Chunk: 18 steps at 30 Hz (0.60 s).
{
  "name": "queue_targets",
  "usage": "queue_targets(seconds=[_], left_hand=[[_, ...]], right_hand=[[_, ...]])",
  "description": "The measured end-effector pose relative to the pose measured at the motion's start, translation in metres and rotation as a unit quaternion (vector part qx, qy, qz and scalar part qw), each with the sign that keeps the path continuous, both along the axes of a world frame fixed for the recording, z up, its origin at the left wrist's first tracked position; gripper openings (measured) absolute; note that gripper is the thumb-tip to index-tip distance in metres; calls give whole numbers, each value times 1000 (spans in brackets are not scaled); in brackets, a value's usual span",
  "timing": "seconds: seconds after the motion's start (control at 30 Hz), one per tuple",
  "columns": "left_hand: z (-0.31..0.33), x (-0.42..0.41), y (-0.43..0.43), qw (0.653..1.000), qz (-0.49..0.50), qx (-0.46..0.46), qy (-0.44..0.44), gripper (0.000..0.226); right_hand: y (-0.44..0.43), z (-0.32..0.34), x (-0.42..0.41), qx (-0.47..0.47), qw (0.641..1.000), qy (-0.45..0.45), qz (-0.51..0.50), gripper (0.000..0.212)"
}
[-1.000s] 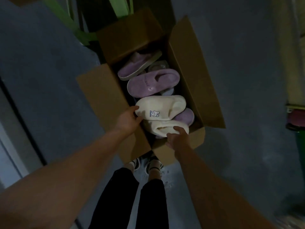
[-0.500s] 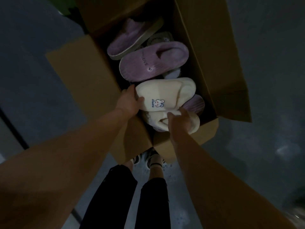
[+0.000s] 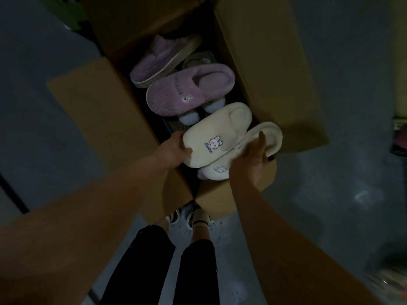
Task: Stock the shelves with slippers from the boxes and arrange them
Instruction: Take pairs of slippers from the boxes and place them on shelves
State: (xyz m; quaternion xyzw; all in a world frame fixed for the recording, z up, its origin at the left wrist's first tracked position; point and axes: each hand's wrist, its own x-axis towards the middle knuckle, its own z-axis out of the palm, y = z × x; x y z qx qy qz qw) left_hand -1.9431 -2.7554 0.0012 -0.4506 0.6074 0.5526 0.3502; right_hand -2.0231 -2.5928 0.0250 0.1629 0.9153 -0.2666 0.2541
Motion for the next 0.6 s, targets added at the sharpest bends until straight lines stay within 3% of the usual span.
queue_targets(seconds=[0.07, 0.13, 0.3, 0.6], left_hand=[[-3, 1, 5, 1000, 0, -3, -3, 65], [-7, -2, 7, 1000, 9, -10, -9, 63], [-15, -8, 10, 998, 54, -18, -13, 60], [22, -10, 9, 982, 179, 54, -26, 80]], right_hand=[[8, -3, 3, 52, 995, 52, -73, 62], [16, -7, 9, 74, 992, 64, -82, 69], [14, -30, 13, -64, 968, -94, -224, 68], [41, -15, 1, -182, 930, -126, -295, 43]])
